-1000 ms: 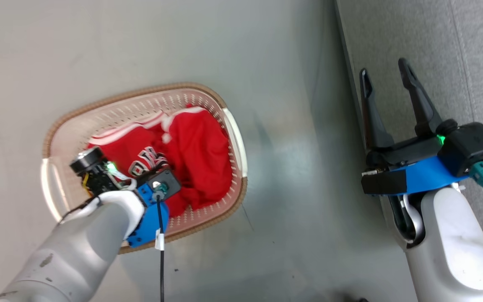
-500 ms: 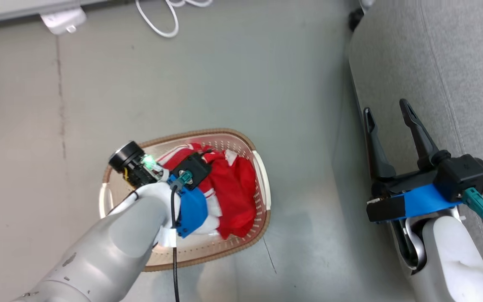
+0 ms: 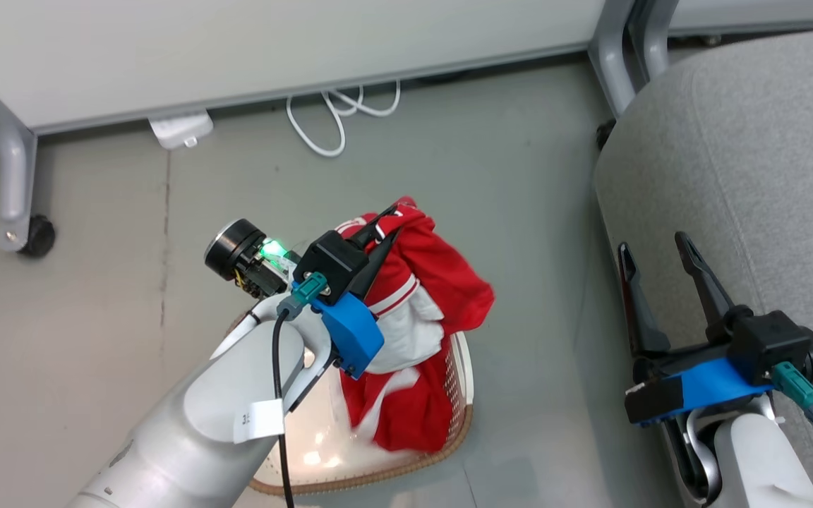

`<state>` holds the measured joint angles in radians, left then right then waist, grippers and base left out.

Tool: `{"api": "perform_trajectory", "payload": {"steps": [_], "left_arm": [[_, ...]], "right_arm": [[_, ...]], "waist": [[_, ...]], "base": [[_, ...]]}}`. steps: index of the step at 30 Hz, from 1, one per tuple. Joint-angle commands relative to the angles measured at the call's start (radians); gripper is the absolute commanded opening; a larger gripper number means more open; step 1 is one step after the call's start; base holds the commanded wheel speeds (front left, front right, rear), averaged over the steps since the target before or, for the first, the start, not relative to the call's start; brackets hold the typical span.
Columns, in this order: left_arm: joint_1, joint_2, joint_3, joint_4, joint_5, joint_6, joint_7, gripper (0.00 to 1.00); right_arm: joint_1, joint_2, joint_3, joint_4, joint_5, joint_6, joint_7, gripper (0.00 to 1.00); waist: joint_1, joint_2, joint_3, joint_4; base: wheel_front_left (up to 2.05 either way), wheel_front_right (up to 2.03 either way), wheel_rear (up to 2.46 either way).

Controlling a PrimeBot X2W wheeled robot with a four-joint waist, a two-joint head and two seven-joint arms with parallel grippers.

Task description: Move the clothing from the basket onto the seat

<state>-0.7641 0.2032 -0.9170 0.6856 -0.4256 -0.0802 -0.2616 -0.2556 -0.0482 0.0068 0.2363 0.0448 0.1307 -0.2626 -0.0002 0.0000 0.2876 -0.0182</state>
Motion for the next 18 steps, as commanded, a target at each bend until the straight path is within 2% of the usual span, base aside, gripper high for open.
{"api": "perform_trajectory", "payload": {"steps": [1, 10, 18], "left_arm": [[0.010, -0.002, 0.013, -0.012, 0.005, -0.001, -0.005, 0.00], [0.034, -0.045, 0.096, -0.111, 0.067, -0.017, -0.005, 0.00], [0.039, -0.067, 0.109, -0.141, 0.100, -0.034, -0.005, 0.00]], "right_arm": [[0.017, -0.004, -0.003, 0.001, -0.002, 0.000, -0.003, 1.00], [0.080, -0.004, -0.008, 0.016, -0.004, 0.000, -0.004, 1.00], [0.125, -0.006, -0.011, 0.024, 0.007, 0.000, -0.003, 1.00]], "waist": [[0.0002, 0.0000, -0.036, 0.004], [0.0002, 0.0000, -0.152, 0.019], [0.0002, 0.0000, -0.217, 0.030]], "base": [[0.00, 0.00, 0.00], [0.00, 0.00, 0.00], [0.00, 0.00, 0.00]]}}
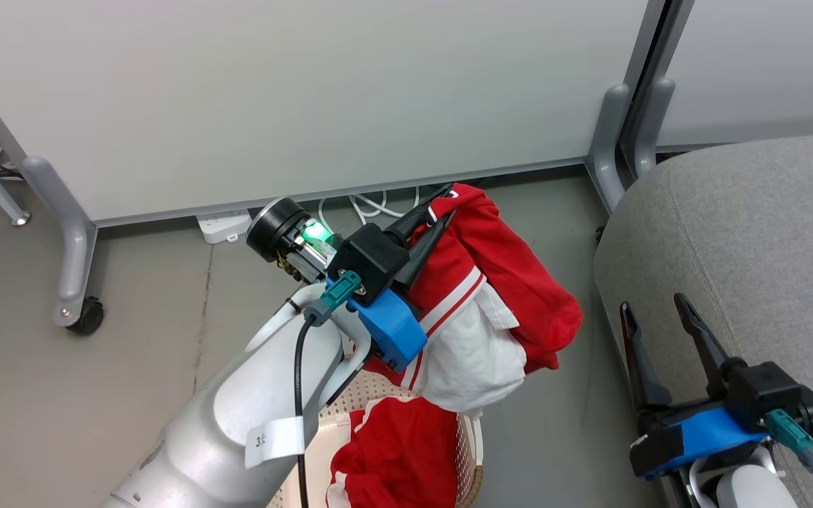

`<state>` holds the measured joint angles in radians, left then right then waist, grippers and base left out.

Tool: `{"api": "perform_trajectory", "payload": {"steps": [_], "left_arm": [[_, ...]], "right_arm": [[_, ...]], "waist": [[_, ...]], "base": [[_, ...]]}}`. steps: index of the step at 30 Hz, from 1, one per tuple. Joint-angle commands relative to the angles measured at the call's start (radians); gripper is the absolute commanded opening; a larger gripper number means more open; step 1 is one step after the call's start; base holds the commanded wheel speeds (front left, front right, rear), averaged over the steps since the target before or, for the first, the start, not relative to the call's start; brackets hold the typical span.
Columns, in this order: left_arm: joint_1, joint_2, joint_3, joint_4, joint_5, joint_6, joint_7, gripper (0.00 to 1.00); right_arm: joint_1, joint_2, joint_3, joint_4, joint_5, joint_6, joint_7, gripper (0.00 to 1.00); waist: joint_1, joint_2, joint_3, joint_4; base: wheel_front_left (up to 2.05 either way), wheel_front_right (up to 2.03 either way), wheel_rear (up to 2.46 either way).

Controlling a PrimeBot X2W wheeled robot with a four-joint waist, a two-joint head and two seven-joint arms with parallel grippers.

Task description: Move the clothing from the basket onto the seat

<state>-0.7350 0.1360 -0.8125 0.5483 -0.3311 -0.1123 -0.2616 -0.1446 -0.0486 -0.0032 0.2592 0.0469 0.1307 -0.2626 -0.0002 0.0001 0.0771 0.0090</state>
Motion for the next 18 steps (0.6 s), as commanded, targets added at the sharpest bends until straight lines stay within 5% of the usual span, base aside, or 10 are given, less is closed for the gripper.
{"api": "perform_trajectory", "payload": {"steps": [1, 18], "left_arm": [[0.010, 0.000, 0.004, -0.004, 0.008, -0.003, -0.005, 0.00], [0.007, -0.002, 0.014, -0.006, 0.020, -0.016, -0.005, 0.00]], "right_arm": [[0.018, -0.005, -0.003, 0.001, 0.006, 0.000, -0.003, 1.00], [-0.032, -0.019, 0.051, -0.049, -0.016, 0.000, -0.003, 1.00]], "waist": [[0.0002, -0.0001, -0.012, 0.004], [0.0002, -0.0001, -0.015, 0.015]], "base": [[0.00, 0.00, 0.00], [0.00, 0.00, 0.00]]}}
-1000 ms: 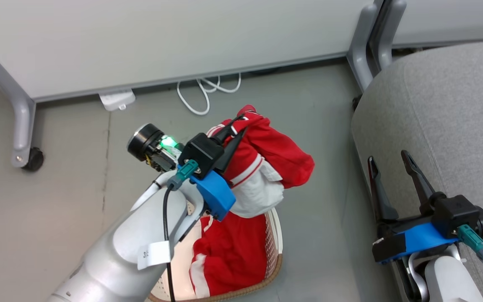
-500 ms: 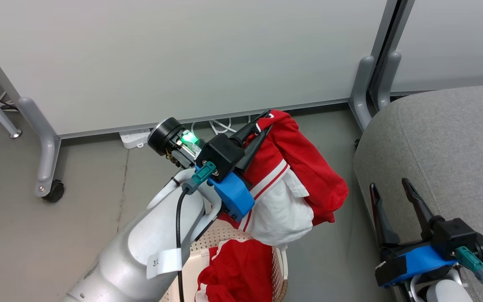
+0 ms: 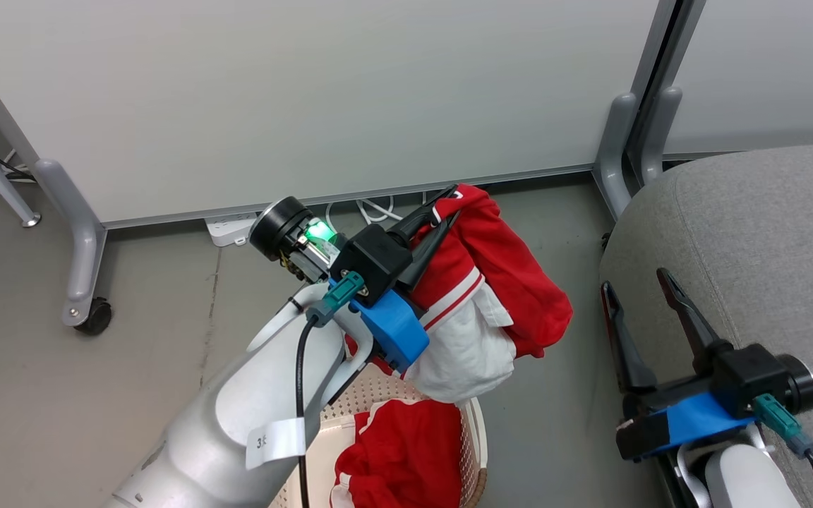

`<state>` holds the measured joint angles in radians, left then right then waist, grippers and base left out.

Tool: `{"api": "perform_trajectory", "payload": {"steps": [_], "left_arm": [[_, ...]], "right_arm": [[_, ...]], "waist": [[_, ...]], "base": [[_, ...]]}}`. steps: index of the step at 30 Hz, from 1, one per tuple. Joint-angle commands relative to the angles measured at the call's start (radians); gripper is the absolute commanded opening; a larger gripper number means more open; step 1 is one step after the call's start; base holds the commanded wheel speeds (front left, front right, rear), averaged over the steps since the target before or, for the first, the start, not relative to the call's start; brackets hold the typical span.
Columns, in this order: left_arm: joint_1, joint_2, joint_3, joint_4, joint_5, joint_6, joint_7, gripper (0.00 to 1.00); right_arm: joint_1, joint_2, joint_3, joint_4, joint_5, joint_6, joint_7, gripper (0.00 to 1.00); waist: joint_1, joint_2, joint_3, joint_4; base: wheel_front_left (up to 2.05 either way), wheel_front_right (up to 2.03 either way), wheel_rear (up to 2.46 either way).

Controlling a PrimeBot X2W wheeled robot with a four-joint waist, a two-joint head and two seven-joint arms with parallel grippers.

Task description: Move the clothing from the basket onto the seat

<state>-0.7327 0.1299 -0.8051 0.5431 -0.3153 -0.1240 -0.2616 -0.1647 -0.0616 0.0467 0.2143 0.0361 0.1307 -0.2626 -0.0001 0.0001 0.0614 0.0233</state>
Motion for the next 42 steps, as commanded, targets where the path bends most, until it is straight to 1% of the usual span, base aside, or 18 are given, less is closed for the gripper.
{"api": "perform_trajectory", "payload": {"steps": [1, 6, 15, 25, 35, 36, 37, 38, 39, 42], "left_arm": [[0.003, 0.005, 0.008, -0.001, 0.006, -0.005, -0.005, 0.00], [-0.007, 0.002, 0.011, 0.002, 0.009, -0.007, -0.005, 0.00], [-0.029, -0.010, 0.013, -0.009, 0.019, -0.008, -0.005, 0.00], [-0.046, -0.016, 0.004, -0.023, 0.029, -0.006, -0.005, 0.00], [-0.059, -0.019, -0.008, -0.046, 0.027, -0.006, -0.005, 0.00], [-0.060, -0.020, -0.009, -0.047, 0.027, -0.006, -0.005, 0.00], [-0.060, -0.020, -0.009, -0.047, 0.027, -0.006, -0.005, 0.00], [-0.060, -0.020, -0.010, -0.047, 0.026, -0.007, -0.005, 0.00], [-0.061, -0.020, -0.012, -0.048, 0.026, -0.007, -0.005, 0.00], [-0.061, -0.018, -0.014, -0.046, 0.023, -0.007, -0.005, 0.00]], "right_arm": [[-0.022, -0.009, 0.016, -0.008, -0.007, 0.000, -0.003, 1.00], [-0.084, -0.032, 0.099, -0.015, -0.005, 0.000, -0.004, 1.00], [-0.215, -0.053, 0.245, 0.029, 0.009, 0.000, -0.003, 1.00], [-0.348, -0.058, 0.317, 0.168, -0.006, 0.000, -0.003, 1.00], [-0.425, -0.056, 0.376, 0.339, 0.011, 0.000, -0.003, 1.00], [-0.429, -0.054, 0.380, 0.350, 0.018, 0.000, -0.003, 0.76], [-0.429, -0.054, 0.380, 0.350, 0.018, 0.000, -0.003, 0.76], [-0.435, -0.052, 0.382, 0.357, 0.022, 0.000, -0.003, 0.20], [-0.438, -0.051, 0.386, 0.362, 0.026, 0.000, -0.003, 0.00], [-0.445, -0.049, 0.393, 0.370, 0.038, 0.000, -0.003, 0.00]], "waist": [[0.0001, -0.0001, 0.003, 0.001], [0.0001, -0.0001, 0.018, 0.005], [0.0001, -0.0001, 0.053, 0.022], [0.0001, -0.0001, 0.084, 0.040], [0.0001, -0.0001, 0.104, 0.051], [0.0001, -0.0001, 0.105, 0.051], [0.0001, -0.0001, 0.105, 0.051], [0.0001, -0.0001, 0.106, 0.052], [0.0001, -0.0001, 0.106, 0.052], [0.0001, -0.0001, 0.105, 0.051]], "base": [[0.00, 0.00, 0.00], [0.00, 0.00, 0.00], [0.00, 0.00, 0.00], [0.00, 0.00, 0.00], [0.00, 0.00, 0.00], [0.00, 0.00, 0.00], [0.00, 0.00, 0.00], [0.00, 0.00, 0.00], [0.00, 0.00, 0.00], [0.00, 0.00, 0.00]]}}
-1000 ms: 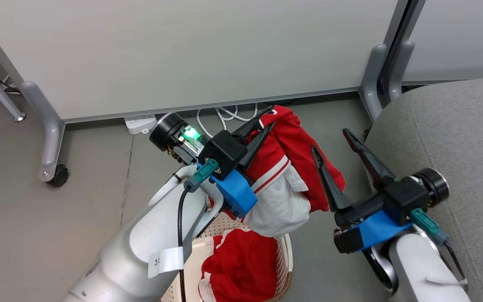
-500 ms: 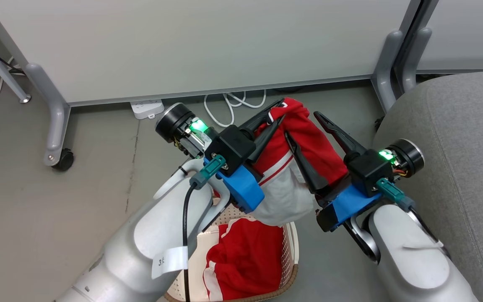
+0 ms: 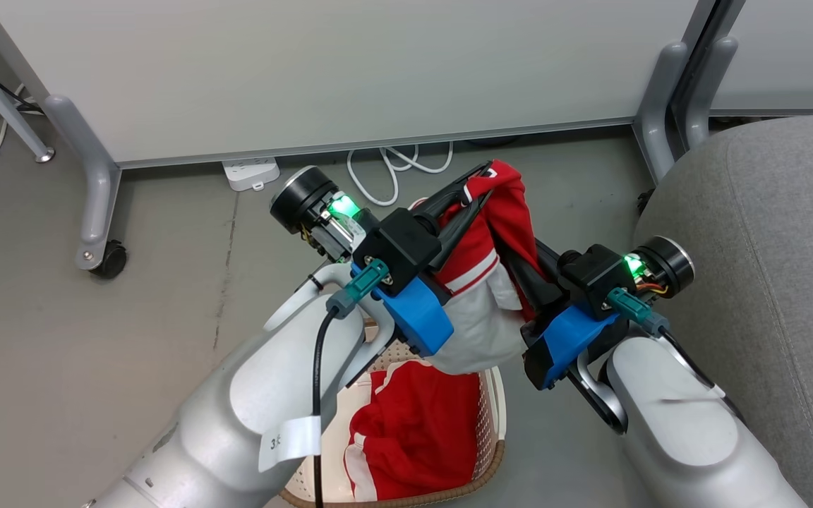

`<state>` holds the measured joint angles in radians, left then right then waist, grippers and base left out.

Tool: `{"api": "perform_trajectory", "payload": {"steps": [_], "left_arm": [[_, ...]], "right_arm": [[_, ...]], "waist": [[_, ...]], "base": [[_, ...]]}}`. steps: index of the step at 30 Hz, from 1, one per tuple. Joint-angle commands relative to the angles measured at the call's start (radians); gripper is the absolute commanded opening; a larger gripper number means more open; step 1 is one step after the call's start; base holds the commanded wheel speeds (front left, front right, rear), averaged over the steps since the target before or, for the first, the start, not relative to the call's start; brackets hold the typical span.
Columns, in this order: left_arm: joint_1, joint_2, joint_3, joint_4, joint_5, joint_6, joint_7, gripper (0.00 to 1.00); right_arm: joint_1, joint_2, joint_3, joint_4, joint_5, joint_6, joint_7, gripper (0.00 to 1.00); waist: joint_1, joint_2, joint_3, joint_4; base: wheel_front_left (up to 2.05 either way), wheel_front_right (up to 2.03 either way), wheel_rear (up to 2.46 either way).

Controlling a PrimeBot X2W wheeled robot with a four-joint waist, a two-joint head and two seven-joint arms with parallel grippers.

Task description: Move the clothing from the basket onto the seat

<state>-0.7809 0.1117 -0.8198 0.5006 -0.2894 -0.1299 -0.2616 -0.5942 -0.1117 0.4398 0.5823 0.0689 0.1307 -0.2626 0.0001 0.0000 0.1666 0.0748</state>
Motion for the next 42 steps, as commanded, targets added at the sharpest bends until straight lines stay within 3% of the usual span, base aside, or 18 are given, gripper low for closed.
{"api": "perform_trajectory", "payload": {"steps": [1, 20, 21, 22, 33, 42], "left_arm": [[-0.013, 0.001, 0.001, -0.003, -0.003, -0.001, -0.005, 0.00], [-0.010, 0.007, -0.005, 0.007, -0.010, -0.001, -0.005, 0.00], [-0.009, 0.007, -0.003, 0.008, -0.010, -0.001, -0.005, 0.33], [-0.008, 0.007, -0.001, 0.008, -0.010, -0.001, -0.005, 1.00], [0.013, 0.014, 0.011, -0.002, 0.004, -0.001, -0.005, 1.00], [0.032, 0.025, 0.005, -0.011, 0.006, -0.001, -0.005, 1.00]], "right_arm": [[-0.017, 0.001, 0.001, 0.003, 0.007, 0.000, -0.003, 0.00], [0.002, -0.002, -0.009, -0.010, 0.024, 0.000, -0.003, 0.00], [0.004, -0.001, -0.010, -0.011, 0.025, 0.000, -0.003, 0.00], [0.006, -0.001, -0.012, -0.012, 0.025, 0.000, -0.003, 0.00], [0.042, 0.001, -0.066, -0.051, 0.025, 0.000, -0.004, 0.00], [0.075, -0.001, -0.150, -0.103, 0.020, 0.000, -0.003, 0.00]], "waist": [[-0.0001, 0.0000, -0.001, 0.000], [-0.0001, 0.0000, -0.010, -0.003], [-0.0001, 0.0000, -0.010, -0.003], [-0.0001, 0.0000, -0.010, -0.004], [-0.0001, 0.0000, 0.000, -0.024], [-0.0001, 0.0000, 0.027, -0.085]], "base": [[0.00, 0.00, 0.00], [0.00, 0.00, 0.00], [0.00, 0.00, 0.00], [0.00, 0.00, 0.00], [0.00, 0.00, 0.00], [0.00, 0.00, 0.00]]}}
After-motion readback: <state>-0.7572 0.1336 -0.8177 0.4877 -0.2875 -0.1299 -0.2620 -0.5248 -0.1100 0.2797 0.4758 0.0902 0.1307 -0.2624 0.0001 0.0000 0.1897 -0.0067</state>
